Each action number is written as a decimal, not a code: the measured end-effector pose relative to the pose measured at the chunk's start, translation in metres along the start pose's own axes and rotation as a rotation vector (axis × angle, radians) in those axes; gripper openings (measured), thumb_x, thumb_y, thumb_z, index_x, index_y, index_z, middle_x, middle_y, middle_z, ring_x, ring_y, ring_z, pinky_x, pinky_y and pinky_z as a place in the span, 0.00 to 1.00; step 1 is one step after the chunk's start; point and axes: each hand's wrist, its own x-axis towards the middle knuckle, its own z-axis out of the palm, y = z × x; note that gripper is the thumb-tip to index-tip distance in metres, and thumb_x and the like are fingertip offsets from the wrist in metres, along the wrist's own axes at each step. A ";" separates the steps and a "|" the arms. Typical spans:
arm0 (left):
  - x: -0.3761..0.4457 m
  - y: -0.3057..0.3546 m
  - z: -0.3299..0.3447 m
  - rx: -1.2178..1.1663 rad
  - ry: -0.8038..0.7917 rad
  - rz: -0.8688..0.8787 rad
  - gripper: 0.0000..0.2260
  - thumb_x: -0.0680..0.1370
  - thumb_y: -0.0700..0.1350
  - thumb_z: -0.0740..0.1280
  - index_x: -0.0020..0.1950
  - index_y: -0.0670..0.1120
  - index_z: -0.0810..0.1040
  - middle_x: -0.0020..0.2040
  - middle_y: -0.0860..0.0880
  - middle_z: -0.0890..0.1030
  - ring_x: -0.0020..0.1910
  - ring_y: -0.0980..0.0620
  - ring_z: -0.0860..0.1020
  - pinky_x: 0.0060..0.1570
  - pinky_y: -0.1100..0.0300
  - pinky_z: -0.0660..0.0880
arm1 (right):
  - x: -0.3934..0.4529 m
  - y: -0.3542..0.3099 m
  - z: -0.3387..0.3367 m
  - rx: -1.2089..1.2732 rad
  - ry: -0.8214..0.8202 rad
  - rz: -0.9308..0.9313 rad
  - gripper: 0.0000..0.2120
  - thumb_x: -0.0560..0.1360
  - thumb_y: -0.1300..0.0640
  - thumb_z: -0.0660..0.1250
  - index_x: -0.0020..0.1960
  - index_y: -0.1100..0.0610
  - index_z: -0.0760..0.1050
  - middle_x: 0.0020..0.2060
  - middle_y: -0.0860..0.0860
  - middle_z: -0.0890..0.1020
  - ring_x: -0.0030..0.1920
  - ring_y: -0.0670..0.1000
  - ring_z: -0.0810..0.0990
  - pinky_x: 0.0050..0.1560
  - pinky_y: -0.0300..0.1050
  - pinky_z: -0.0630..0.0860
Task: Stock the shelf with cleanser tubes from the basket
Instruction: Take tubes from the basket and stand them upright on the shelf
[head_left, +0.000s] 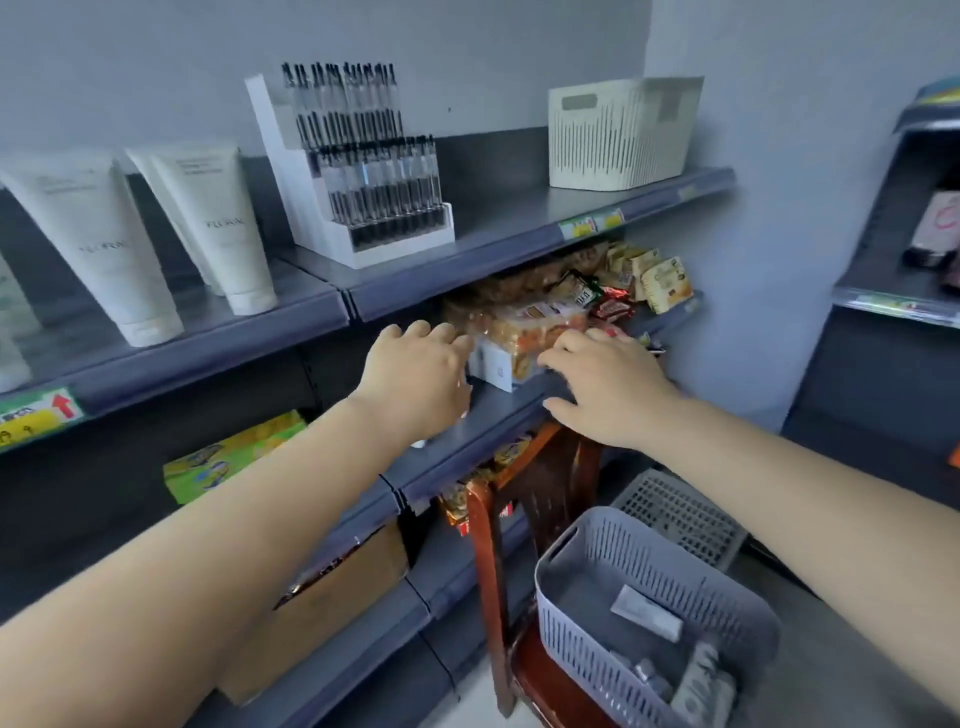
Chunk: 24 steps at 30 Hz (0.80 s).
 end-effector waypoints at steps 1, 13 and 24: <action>0.004 0.014 0.006 -0.002 -0.008 0.017 0.16 0.77 0.52 0.58 0.61 0.47 0.70 0.59 0.49 0.73 0.60 0.46 0.71 0.55 0.55 0.66 | -0.008 0.011 0.008 0.009 -0.022 0.011 0.22 0.76 0.45 0.60 0.67 0.52 0.68 0.62 0.50 0.71 0.64 0.54 0.68 0.60 0.50 0.67; 0.032 0.124 0.091 -0.117 -0.197 0.177 0.19 0.77 0.54 0.59 0.65 0.48 0.69 0.62 0.49 0.73 0.63 0.46 0.70 0.59 0.53 0.67 | -0.083 0.099 0.107 0.247 -0.259 0.250 0.22 0.75 0.46 0.62 0.68 0.50 0.68 0.64 0.49 0.71 0.64 0.54 0.70 0.60 0.50 0.71; 0.072 0.209 0.228 -0.313 -0.500 0.339 0.18 0.77 0.52 0.59 0.65 0.49 0.70 0.61 0.49 0.74 0.61 0.46 0.72 0.57 0.52 0.69 | -0.122 0.147 0.237 0.543 -0.535 0.621 0.22 0.75 0.50 0.65 0.68 0.54 0.69 0.66 0.53 0.71 0.65 0.55 0.71 0.63 0.47 0.69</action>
